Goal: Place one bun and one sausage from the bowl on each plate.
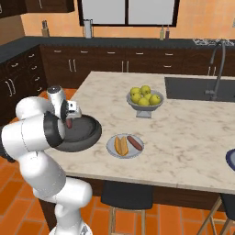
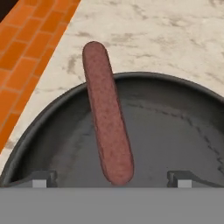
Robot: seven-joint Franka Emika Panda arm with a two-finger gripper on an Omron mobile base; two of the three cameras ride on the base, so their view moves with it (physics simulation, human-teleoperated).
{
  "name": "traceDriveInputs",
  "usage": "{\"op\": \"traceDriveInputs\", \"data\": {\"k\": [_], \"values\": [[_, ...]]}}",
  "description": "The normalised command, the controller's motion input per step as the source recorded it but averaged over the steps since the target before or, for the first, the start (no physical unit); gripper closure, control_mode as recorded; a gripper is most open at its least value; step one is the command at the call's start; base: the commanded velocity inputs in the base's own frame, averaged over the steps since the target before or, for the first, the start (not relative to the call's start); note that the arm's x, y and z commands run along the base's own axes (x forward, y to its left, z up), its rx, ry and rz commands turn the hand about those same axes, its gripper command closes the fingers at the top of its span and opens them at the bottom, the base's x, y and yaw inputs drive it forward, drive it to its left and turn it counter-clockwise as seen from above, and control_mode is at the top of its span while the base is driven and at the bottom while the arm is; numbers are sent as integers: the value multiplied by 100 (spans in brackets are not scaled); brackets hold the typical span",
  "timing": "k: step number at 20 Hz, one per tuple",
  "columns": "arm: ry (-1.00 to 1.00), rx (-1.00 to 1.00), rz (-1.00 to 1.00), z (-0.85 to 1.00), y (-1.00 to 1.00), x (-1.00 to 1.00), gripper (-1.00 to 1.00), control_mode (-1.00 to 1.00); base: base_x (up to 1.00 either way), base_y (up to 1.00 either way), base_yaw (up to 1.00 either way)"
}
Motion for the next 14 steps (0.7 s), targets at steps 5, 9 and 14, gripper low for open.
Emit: {"op": "traceDriveInputs", "data": {"k": [5, 9, 14], "values": [[0, -4, 0, -46, 0, 29, -100, -100, 0, 0, 0], [0, 0, 0, -12, 0, 14, -100, -100, 0, 0, 0], [0, 0, 0, -16, 0, 21, -100, -100, 0, 0, 0]]}}
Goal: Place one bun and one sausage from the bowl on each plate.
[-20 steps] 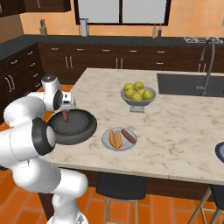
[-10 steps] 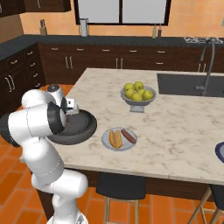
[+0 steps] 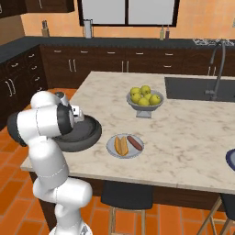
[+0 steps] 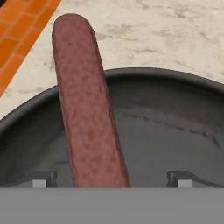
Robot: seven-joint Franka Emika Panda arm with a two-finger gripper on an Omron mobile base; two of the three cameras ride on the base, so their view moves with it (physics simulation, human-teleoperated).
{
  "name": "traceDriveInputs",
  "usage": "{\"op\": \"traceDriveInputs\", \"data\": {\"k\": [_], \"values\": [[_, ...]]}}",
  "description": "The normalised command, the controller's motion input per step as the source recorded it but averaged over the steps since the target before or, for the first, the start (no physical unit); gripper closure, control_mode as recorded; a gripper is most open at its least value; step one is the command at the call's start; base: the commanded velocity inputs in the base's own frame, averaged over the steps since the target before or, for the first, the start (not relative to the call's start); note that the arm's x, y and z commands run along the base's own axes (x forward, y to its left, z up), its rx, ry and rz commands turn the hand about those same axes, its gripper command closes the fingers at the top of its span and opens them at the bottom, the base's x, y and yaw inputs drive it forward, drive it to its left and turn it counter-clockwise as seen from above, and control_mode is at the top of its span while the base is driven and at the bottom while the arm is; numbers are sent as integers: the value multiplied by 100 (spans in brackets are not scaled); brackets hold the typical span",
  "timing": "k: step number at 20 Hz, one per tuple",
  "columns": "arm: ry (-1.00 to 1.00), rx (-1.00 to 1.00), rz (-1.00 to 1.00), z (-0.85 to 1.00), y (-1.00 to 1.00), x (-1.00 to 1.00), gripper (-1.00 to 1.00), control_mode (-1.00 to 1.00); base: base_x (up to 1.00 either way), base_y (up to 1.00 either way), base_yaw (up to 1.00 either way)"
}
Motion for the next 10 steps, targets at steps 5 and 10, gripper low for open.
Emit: {"op": "traceDriveInputs", "data": {"k": [5, 10], "values": [[0, 0, 0, -20, -1, 13, 100, -100, 0, 0, 0], [0, 0, 0, -13, -4, -1, 100, -100, 0, 0, 0]]}}
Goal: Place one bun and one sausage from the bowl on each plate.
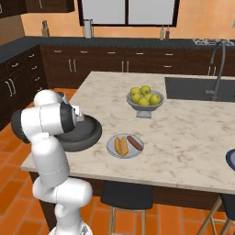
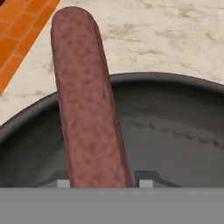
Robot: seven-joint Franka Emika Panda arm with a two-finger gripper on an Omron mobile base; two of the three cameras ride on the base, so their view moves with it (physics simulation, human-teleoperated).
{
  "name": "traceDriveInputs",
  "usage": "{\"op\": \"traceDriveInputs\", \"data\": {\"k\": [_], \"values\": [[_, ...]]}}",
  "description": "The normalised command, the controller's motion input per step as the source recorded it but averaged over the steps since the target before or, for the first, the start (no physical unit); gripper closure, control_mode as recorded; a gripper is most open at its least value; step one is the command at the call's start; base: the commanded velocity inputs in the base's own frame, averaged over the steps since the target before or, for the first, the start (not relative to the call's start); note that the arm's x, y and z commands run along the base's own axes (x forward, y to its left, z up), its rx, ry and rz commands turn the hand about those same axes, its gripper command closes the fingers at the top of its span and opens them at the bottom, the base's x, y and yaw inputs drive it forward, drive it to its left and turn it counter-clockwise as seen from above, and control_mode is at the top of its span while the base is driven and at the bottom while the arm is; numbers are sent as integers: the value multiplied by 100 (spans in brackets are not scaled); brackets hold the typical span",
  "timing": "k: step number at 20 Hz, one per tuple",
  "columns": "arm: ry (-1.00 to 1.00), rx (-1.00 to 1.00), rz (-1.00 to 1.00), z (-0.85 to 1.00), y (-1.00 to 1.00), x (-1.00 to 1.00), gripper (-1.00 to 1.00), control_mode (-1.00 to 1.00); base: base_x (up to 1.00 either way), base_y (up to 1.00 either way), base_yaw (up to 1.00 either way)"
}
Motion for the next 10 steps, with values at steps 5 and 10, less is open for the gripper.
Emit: {"op": "traceDriveInputs", "data": {"k": [5, 10], "values": [[0, 0, 0, 4, -9, -50, 100, -100, 0, 0, 0], [0, 0, 0, 52, -45, -95, 100, -100, 0, 0, 0]]}}
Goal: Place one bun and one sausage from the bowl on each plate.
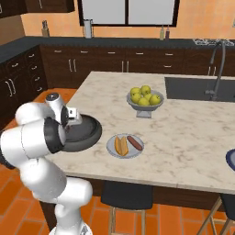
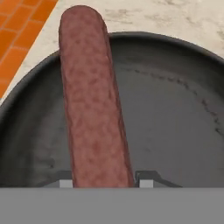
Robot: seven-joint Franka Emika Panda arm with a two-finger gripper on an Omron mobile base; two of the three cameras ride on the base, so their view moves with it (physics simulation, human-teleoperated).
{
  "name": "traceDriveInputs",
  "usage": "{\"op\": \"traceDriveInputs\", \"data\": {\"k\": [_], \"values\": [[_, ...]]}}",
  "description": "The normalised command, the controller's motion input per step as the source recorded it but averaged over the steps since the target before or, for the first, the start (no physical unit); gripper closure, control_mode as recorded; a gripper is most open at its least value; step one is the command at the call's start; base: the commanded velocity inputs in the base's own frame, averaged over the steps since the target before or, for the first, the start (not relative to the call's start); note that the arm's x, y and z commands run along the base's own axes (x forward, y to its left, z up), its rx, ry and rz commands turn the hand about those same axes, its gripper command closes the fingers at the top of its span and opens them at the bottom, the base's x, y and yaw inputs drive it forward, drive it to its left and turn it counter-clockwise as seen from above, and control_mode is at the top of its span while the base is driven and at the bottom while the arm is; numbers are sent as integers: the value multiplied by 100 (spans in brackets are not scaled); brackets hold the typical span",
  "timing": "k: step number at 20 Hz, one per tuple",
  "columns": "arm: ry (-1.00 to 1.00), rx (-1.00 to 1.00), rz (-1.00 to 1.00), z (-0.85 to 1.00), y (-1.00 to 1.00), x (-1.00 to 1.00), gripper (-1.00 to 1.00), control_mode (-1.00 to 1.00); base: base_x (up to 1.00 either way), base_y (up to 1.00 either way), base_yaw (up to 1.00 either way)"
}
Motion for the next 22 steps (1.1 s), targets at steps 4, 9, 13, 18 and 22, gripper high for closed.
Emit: {"op": "traceDriveInputs", "data": {"k": [4, 9, 13, 18, 22], "values": [[-1, 0, 0, 84, -56, -99, 100, -100, 0, 0, 0], [0, 4, -7, 100, -75, -98, 100, -100, 0, 0, 0], [0, 1, -16, 99, -44, -100, 100, -100, 0, 0, 0], [4, 0, -9, 70, -36, -86, 100, -100, 0, 0, 0], [0, 0, 2, 0, 0, -37, 100, -100, 0, 0, 0]]}}
